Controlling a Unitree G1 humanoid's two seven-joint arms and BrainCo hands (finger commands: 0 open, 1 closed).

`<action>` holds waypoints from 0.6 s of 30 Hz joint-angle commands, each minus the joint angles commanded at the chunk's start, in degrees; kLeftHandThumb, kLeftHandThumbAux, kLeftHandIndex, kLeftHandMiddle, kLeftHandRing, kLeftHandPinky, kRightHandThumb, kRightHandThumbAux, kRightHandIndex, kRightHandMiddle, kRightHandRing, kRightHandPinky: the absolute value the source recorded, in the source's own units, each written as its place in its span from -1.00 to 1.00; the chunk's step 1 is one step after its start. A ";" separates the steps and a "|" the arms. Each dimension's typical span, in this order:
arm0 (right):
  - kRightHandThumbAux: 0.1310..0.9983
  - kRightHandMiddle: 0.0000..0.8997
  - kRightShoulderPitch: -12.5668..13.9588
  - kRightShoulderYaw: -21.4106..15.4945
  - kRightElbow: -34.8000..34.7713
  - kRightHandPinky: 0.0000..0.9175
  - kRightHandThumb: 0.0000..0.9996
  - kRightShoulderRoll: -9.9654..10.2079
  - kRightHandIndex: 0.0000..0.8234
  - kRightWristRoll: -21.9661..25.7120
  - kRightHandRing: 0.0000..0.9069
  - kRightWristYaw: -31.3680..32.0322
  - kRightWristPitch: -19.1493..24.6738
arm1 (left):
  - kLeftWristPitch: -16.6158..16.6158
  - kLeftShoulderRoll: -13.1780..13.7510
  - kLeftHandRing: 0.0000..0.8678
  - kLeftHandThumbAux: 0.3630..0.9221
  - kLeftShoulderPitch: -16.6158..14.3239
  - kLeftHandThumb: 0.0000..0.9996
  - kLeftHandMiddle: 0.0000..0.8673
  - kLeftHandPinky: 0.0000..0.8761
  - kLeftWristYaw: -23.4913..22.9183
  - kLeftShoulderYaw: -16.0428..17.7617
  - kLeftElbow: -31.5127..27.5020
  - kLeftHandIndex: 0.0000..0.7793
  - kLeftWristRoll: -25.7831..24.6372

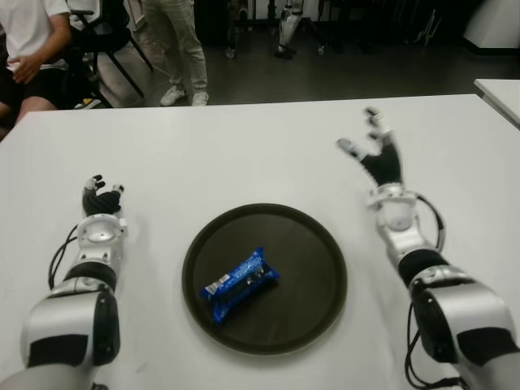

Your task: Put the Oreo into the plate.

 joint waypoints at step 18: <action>0.23 -1.00 -0.13 4.91 3.74 -1.00 -1.00 -7.22 -1.00 -12.59 -1.00 -18.33 12.43 | 0.03 0.07 -0.70 -0.03 -0.01 -0.69 -0.68 -0.82 -0.15 -0.07 -0.06 -0.94 0.00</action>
